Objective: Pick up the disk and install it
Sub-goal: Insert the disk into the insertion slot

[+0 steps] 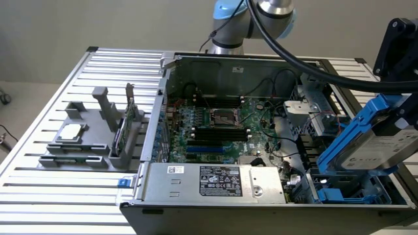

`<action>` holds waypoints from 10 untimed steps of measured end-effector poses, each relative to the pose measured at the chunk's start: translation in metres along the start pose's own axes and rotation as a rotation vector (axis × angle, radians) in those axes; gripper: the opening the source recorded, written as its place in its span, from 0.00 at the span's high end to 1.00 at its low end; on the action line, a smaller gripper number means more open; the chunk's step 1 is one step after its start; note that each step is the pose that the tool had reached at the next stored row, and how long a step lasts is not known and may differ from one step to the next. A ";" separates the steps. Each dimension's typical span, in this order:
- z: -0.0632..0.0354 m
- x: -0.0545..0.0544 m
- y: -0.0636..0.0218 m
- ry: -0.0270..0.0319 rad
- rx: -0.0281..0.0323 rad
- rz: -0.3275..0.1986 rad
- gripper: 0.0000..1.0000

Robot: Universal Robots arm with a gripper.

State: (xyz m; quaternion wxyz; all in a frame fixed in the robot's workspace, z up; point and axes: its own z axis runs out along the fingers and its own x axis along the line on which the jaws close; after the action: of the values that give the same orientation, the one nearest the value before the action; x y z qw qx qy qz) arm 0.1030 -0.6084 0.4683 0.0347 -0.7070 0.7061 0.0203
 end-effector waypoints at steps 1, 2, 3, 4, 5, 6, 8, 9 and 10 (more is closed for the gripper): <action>0.0016 0.000 0.0000 0.0001 0.0000 0.000 0.67; 0.0034 0.000 0.0001 0.0002 0.0000 0.000 0.67; 0.0053 0.001 0.0001 0.0000 0.0000 0.000 0.67; 0.0073 0.001 0.0002 -0.0003 0.0003 0.000 0.67; 0.0090 0.001 0.0002 -0.0001 0.0002 0.000 0.67; 0.0108 0.001 0.0003 0.0000 0.0002 0.000 0.67; 0.0142 0.001 0.0003 -0.0001 0.0002 0.000 0.67; 0.0153 0.002 0.0003 -0.0001 0.0002 0.000 0.67; 0.0159 0.002 0.0003 -0.0003 -0.0004 0.000 0.67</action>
State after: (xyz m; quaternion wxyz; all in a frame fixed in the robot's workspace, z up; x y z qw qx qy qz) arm 0.1031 -0.6093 0.4523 0.0347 -0.7069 0.7061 0.0206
